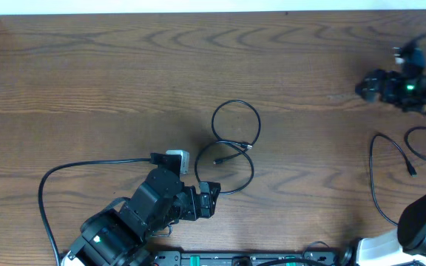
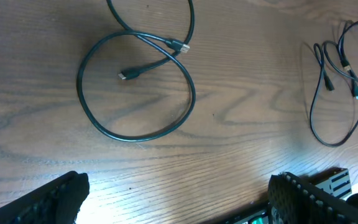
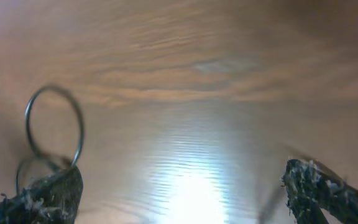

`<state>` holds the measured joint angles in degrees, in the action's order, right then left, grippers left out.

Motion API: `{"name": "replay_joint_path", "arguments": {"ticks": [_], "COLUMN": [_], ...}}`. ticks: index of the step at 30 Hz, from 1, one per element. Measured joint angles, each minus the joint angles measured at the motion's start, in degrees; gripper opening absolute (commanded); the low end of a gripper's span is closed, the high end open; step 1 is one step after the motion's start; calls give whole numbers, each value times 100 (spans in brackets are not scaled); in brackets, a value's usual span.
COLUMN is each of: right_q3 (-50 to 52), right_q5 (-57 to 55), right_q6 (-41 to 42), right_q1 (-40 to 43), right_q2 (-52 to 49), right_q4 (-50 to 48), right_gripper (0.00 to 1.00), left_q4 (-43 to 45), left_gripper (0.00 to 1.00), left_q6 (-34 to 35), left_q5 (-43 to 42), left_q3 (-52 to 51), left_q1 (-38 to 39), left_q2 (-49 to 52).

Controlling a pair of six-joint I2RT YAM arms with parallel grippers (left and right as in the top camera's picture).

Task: Untangle cables
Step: 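Move the right gripper back to the remaining cable at center, then grasp the last black cable with the right gripper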

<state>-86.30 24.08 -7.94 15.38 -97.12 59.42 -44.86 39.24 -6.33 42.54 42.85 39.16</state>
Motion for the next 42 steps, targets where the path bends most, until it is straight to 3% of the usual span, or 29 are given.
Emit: {"name": "replay_joint_path", "arguments": {"ticks": [6,8,10,12,16,17,30,42], "right_q3": [297,457,649,894,1368,1491,2881,3633], "right_q5": [116,131,155,173,188,188,186,184], "right_q6": [-651,-933,-1213,-1436,-1639,-1681,-2446,-2999], "right_q1": [-1078,-1475,-1895,-2299,-2876,-2994,-4111,-4518], "right_q2": [0,0,0,0,0,0,0,0], "right_q4": [-63,-181,-389,-754,-1578,-1768,-3731,-4704], "right_gripper": [99,93,79,73,98,99,99,99], "left_q4": [2,2,2,0,0,-2,0,0], "left_gripper": [96,96,96,96,96,96,96,96], "left_q6": [0,0,0,0,0,0,0,0], "left_q5": [0,0,0,0,0,0,0,0], "left_q3": [0,0,0,0,0,0,0,0], "left_q1": [0,0,0,0,0,0,0,0], "left_q2": [0,0,0,0,0,0,0,0]}}
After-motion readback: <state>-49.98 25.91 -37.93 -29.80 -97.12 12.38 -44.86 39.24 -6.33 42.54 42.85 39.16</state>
